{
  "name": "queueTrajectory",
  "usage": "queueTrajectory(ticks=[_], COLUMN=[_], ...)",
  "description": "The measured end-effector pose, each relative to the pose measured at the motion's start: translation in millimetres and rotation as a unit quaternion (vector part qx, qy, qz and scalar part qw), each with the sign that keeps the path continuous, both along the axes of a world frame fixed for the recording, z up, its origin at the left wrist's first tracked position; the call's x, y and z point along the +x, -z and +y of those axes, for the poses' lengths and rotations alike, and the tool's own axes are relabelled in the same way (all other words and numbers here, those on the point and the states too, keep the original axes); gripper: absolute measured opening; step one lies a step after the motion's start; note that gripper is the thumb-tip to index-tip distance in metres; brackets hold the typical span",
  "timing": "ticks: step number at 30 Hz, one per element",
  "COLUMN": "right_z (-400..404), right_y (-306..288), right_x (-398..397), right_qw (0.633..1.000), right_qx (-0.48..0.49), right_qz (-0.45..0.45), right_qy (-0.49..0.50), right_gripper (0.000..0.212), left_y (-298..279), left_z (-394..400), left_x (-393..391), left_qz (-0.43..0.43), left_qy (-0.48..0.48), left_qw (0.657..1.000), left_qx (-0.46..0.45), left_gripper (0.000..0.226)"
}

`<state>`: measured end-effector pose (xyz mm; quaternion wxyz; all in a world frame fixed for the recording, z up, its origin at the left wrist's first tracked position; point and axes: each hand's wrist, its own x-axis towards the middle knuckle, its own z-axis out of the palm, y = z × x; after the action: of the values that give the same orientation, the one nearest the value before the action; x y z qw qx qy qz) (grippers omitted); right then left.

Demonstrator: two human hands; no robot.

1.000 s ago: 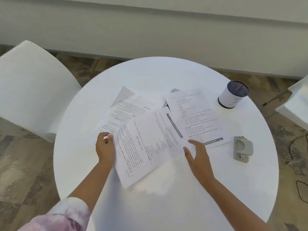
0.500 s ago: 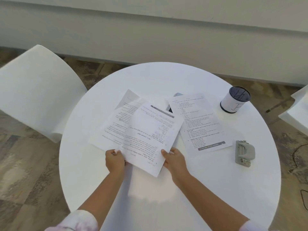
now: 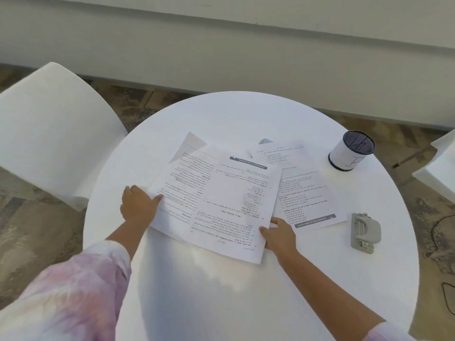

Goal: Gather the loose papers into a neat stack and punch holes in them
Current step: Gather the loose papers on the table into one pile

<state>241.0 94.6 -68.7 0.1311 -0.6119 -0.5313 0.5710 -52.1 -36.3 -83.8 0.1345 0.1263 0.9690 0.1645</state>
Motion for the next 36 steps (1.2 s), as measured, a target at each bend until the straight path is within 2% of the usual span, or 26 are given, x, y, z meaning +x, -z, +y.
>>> queueTrajectory(ticks=[5, 8, 12, 16, 21, 26, 32, 36], right_z=[-0.5, -3.1, -4.8, -7.0, -7.1, -1.9, 2.1, 10.4], right_y=[1.3, 0.8, 0.0, -1.5, -2.8, -9.2, -24.4, -26.8], right_x=[6.9, 12.7, 19.5, 18.3, 19.5, 20.4, 12.8, 6.6], right_qw=[1.0, 0.999, 0.998, 0.996, 0.996, 0.995, 0.993, 0.995], right_qx=[0.0, -0.01, -0.017, -0.031, -0.012, 0.021, 0.029, -0.001], right_qz=[0.026, 0.045, 0.065, 0.079, 0.085, 0.09, 0.108, 0.098], right_qy=[-0.008, -0.012, -0.01, -0.003, 0.002, 0.022, 0.021, 0.023], right_gripper=[0.022, 0.022, 0.02, 0.019, 0.016, 0.017, 0.02, 0.012], left_y=[-1.7, -1.3, -1.4, -0.2, 2.2, -2.6, -14.0, -13.6], left_z=[14.4, 18.8, 21.5, 18.5, 3.3, -13.3, -19.7, -18.5], left_x=[-9.1, -14.4, -16.1, -10.2, -13.6, -14.9, 21.8, 59.6], left_qz=[-0.004, -0.034, -0.097, -0.084, -0.107, -0.113, -0.165, -0.219], left_qy=[0.017, -0.005, -0.02, -0.034, -0.026, -0.067, -0.084, -0.065], left_qw=[0.999, 0.999, 0.995, 0.996, 0.986, 0.955, 0.914, 0.89], left_qx=[-0.031, -0.016, -0.009, -0.018, 0.127, 0.267, 0.361, 0.395], left_gripper=[0.06, 0.051, 0.056, 0.058, 0.029, 0.015, 0.017, 0.007])
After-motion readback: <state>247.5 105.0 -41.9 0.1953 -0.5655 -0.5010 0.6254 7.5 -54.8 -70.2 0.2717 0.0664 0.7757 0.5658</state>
